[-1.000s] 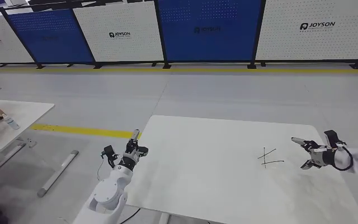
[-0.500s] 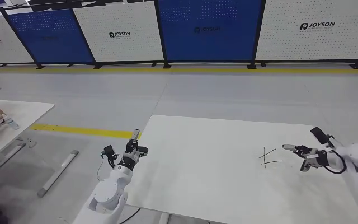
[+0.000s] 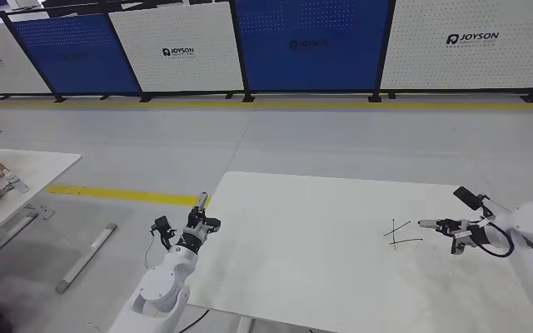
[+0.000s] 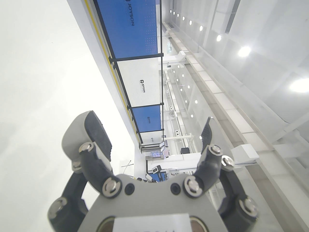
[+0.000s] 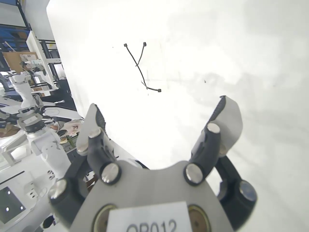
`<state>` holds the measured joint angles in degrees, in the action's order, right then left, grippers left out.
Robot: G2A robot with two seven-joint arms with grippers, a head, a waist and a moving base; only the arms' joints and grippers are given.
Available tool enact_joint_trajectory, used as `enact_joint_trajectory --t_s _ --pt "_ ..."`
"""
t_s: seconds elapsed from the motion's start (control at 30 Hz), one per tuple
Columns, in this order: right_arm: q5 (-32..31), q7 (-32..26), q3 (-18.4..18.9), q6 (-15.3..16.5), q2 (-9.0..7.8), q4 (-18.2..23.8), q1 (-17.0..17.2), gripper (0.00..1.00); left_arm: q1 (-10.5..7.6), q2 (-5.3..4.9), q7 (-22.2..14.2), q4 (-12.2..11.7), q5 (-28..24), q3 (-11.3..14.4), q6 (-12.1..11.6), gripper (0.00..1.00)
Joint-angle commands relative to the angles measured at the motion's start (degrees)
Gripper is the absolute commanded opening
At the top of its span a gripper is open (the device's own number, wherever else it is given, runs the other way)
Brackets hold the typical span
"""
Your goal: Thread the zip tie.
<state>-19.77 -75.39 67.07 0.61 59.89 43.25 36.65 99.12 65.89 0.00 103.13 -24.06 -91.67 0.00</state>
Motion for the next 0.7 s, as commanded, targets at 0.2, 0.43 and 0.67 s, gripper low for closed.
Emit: enact_joint_trajectory --t_s 0.2,0.43,0.67 --pt "5.05 -2.57 0.09 9.73 0.02 -0.58 1.23 1.0 0.0 0.0 0.0 0.0 0.0 0.0 0.0 1.0" --pt "10.02 -4.25 -0.21 17.14 -0.01 -4.1 1.03 1.0 0.0 0.0 0.0 0.0 0.0 0.0 0.0 1.0" --pt "12.25 -4.25 -1.28 17.47 0.23 -7.44 -0.08 1.0 0.0 0.0 0.0 0.0 0.0 0.0 0.0 1.0"
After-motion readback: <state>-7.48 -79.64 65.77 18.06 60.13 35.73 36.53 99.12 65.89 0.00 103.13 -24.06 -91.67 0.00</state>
